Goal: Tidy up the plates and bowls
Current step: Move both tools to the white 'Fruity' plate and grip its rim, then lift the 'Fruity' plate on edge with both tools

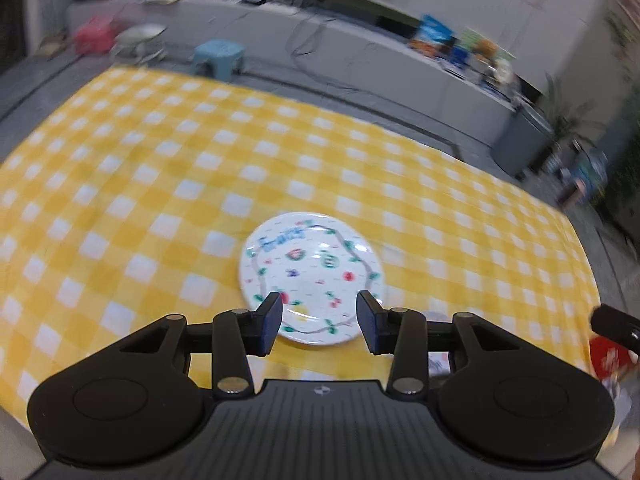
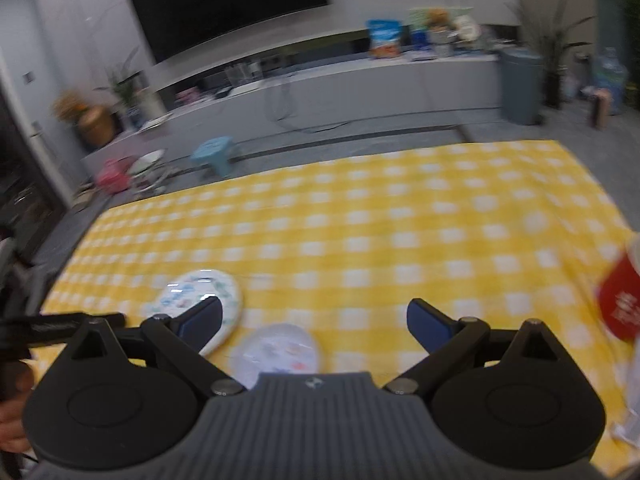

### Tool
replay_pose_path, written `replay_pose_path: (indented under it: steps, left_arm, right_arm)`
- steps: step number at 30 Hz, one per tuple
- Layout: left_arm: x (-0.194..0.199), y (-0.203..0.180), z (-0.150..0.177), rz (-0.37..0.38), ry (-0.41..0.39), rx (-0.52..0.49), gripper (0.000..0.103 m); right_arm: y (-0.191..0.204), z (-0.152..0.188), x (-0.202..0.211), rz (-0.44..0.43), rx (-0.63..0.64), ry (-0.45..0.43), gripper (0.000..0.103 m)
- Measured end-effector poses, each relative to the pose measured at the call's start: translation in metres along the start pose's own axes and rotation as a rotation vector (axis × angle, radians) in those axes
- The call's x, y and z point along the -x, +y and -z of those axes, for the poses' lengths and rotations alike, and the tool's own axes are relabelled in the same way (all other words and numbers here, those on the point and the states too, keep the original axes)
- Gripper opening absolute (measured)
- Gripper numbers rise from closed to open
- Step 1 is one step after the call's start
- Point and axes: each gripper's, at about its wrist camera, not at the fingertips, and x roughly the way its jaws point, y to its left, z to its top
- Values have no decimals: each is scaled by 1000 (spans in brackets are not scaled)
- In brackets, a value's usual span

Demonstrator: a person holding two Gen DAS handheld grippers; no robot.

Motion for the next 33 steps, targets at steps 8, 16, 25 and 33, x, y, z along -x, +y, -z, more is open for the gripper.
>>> replay_pose_path:
  steps: [8, 16, 25, 33]
  left_arm:
    - [-45, 45, -10, -59, 115, 165, 47]
    - [-73, 79, -14, 57, 133, 362, 45]
    - [-90, 99, -4, 94, 124, 538, 44]
    - [-100, 104, -3, 157, 89, 598, 42]
  right_arm:
    - [14, -45, -78, -302, -33, 243, 85]
    - [5, -43, -174, -387, -97, 439, 54]
    - [-7, -23, -240, -437, -129, 532, 39]
    - [-27, -14, -268, -546, -204, 512, 21]
